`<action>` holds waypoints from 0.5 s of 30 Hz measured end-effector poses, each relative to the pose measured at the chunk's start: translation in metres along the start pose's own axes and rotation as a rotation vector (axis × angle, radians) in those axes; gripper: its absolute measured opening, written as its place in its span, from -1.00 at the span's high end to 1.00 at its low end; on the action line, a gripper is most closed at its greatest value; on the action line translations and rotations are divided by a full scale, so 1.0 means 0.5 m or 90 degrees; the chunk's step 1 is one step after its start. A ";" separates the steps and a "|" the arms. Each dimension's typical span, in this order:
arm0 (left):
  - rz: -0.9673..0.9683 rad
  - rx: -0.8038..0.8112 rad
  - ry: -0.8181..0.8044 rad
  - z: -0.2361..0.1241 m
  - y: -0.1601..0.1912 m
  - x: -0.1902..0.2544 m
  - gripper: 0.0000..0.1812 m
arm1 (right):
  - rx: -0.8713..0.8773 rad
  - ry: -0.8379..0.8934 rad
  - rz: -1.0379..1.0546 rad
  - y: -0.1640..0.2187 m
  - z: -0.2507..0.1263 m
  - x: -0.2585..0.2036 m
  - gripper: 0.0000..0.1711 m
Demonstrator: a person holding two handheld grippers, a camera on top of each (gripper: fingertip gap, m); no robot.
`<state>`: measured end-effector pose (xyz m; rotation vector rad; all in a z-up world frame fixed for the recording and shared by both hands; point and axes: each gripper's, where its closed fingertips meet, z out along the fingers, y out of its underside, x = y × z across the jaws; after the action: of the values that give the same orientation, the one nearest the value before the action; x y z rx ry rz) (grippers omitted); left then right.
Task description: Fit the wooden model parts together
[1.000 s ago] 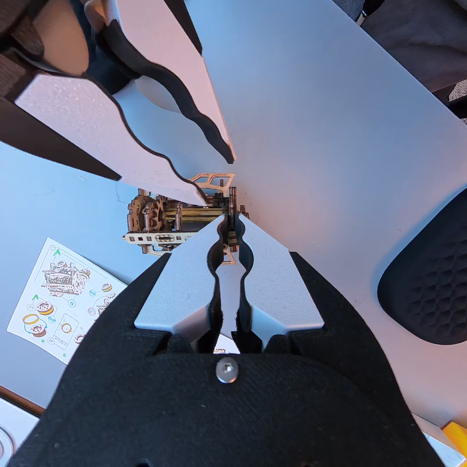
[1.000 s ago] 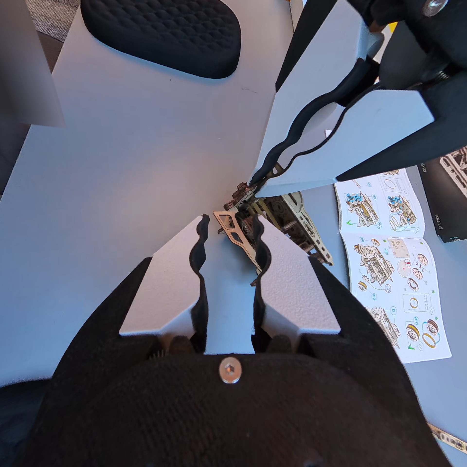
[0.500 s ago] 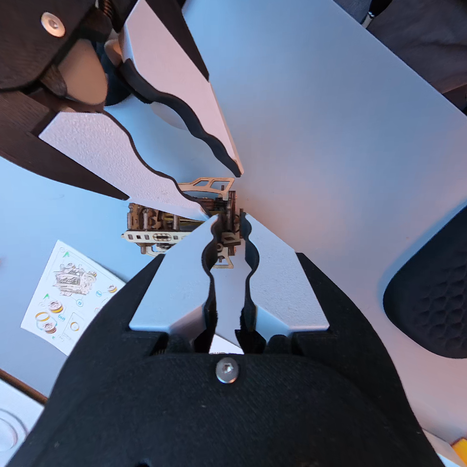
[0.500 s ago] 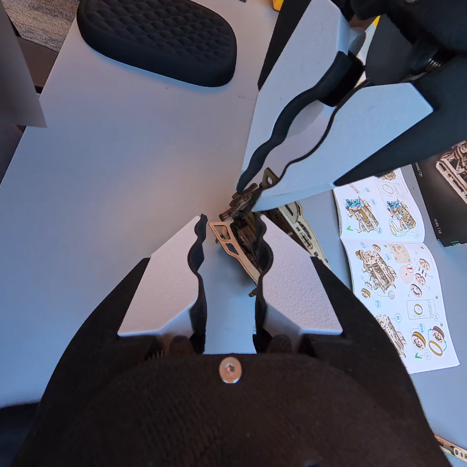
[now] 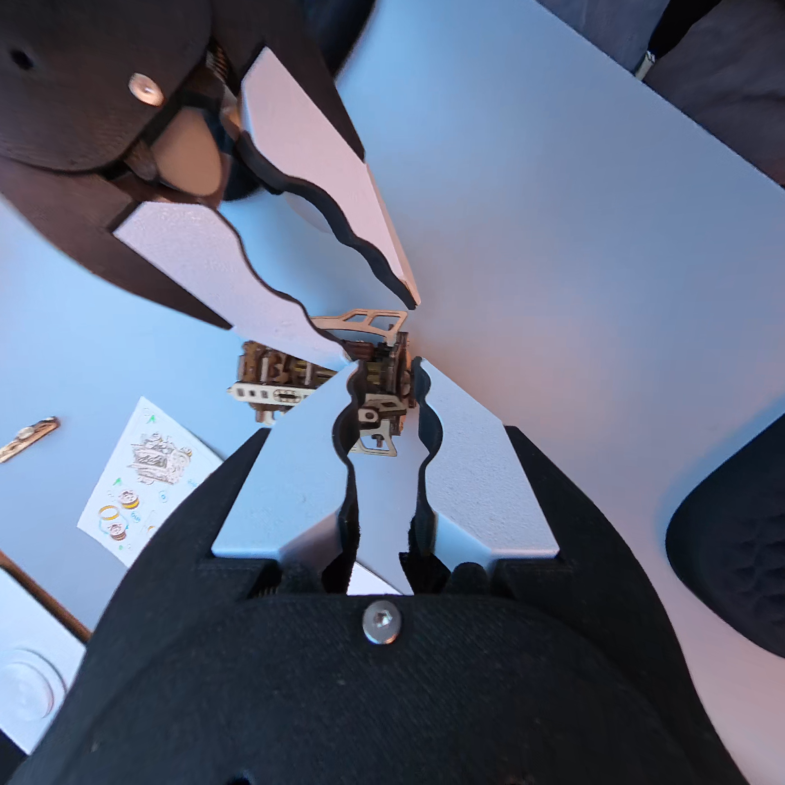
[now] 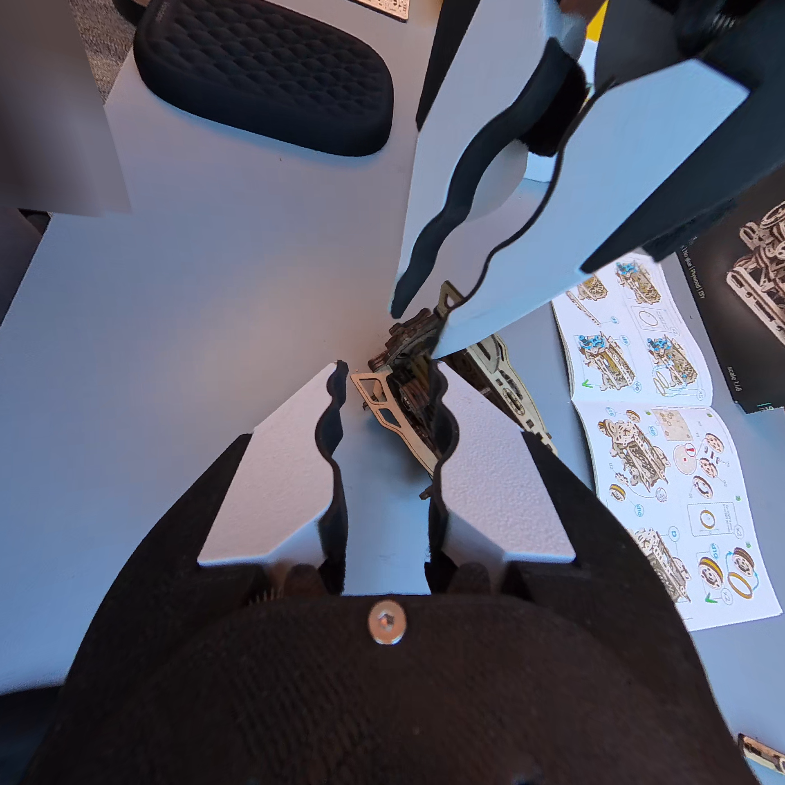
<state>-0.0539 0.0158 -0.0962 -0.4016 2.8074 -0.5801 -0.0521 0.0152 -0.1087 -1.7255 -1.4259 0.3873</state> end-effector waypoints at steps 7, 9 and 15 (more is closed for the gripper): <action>-0.059 0.092 -0.128 -0.058 -0.030 -0.025 0.67 | 0.038 0.015 -0.009 -0.010 -0.014 -0.004 0.56; -0.096 0.134 -0.196 -0.073 -0.029 -0.030 0.65 | 0.047 0.033 -0.030 -0.010 -0.025 0.000 0.55; -0.308 0.365 -0.420 -0.133 0.012 -0.031 0.66 | 0.110 0.130 -0.082 -0.005 -0.095 0.043 0.66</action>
<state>-0.0600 0.0490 -0.0366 -0.9431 1.8154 -1.0706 -0.0141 0.0157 -0.0728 -1.4816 -1.3078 0.2481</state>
